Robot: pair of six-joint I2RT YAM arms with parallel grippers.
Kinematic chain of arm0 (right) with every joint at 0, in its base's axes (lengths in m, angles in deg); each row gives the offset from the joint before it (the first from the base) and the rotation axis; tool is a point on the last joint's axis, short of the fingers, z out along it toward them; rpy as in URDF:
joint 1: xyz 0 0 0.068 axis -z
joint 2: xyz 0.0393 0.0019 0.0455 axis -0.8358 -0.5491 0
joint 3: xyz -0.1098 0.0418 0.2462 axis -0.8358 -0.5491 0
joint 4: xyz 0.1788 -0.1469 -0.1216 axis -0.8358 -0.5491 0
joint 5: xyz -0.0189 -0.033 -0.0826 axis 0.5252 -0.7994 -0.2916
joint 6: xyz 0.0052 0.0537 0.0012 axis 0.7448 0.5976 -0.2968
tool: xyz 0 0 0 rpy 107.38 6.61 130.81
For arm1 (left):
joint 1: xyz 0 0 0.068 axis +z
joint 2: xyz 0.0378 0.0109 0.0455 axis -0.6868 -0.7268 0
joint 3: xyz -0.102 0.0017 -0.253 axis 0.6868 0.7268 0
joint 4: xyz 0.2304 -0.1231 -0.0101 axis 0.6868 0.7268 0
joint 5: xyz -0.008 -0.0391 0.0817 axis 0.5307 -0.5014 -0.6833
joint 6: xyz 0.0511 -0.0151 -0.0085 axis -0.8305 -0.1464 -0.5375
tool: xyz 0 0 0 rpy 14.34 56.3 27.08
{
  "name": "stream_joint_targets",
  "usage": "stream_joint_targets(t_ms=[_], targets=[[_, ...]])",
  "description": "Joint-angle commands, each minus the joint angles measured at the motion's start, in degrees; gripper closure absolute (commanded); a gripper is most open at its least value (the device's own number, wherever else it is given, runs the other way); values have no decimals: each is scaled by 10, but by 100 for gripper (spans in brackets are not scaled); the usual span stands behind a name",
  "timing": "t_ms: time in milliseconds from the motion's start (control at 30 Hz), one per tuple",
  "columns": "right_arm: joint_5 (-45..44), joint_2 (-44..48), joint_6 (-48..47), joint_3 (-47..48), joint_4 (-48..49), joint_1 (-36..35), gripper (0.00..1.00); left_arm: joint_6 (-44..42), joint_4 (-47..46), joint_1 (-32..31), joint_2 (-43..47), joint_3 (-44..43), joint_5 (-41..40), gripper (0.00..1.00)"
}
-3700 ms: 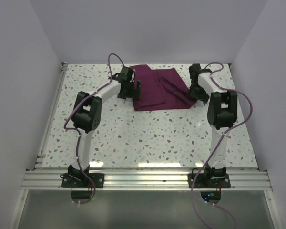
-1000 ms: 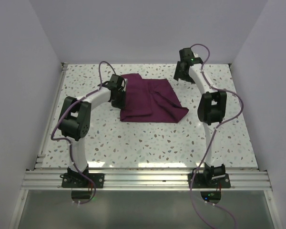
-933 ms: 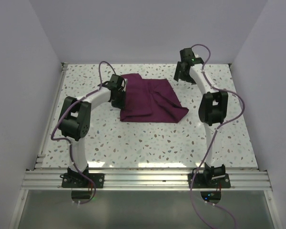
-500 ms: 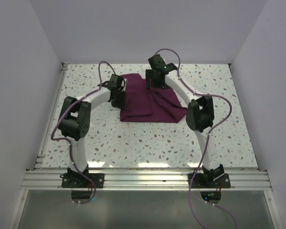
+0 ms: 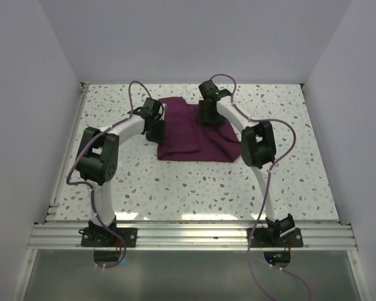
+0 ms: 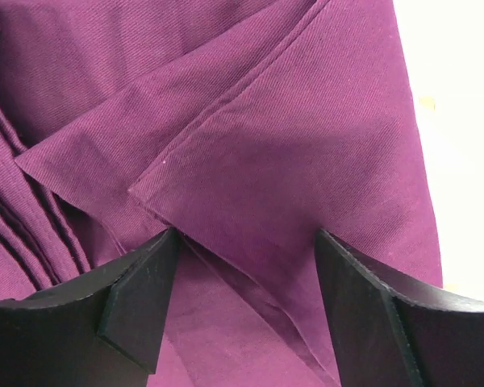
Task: Open and lay out the surgical kit
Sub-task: Open the surgical kit at the center of the board.
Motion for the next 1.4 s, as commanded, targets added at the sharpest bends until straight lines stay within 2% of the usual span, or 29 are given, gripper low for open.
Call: stream_joint_targets(t_ms=[0, 33, 133, 167, 233, 267, 367, 567, 733, 767, 800, 833, 867, 900, 1167, 1367], targets=[[-9, 4, -15, 16, -14, -7, 30, -6, 22, 9, 9, 11, -9, 100], [-13, 3, -16, 9, -14, -6, 30, -6, 22, 9, 7, 7, -9, 100], [-25, 0, -18, 1, -16, -6, 45, -6, 23, 9, 3, 4, -9, 100], [-29, -3, -18, 0, -18, -7, 59, -6, 23, 9, 1, 3, -9, 100], [-40, -8, -18, 0, -22, -7, 72, -6, 23, 9, 0, 1, -9, 100], [-44, -9, -18, 0, -24, -6, 85, -6, 23, 9, 0, 1, -8, 100], [-56, -13, -18, 8, -31, -5, 100, -6, 23, 12, -1, 1, -8, 100], [-90, 26, -24, 14, -35, 17, 100, -6, 23, 16, -2, 5, -7, 100], [-113, 49, -24, 9, -35, 76, 100, -6, 27, 16, -8, -1, -7, 100], [-119, 49, -24, 10, -35, 85, 94, -6, 29, 16, -8, -2, -7, 100], [-122, 48, -22, 12, -36, 101, 78, -6, 30, 16, -8, -3, -8, 100], [-123, 44, -22, 13, -37, 110, 30, -6, 32, 16, -9, -4, -9, 100], [-133, 41, -18, 15, -42, 116, 12, -6, 35, 16, -9, -7, -10, 100], [-136, 39, -16, 20, -45, 129, 2, -6, 36, 16, -9, -8, -12, 100], [-159, 66, -2, 12, -58, 151, 2, 1, 51, 16, 0, -18, -32, 100], [-183, 147, 30, -29, -73, 151, 2, 26, 47, 3, 10, -51, -47, 100]])
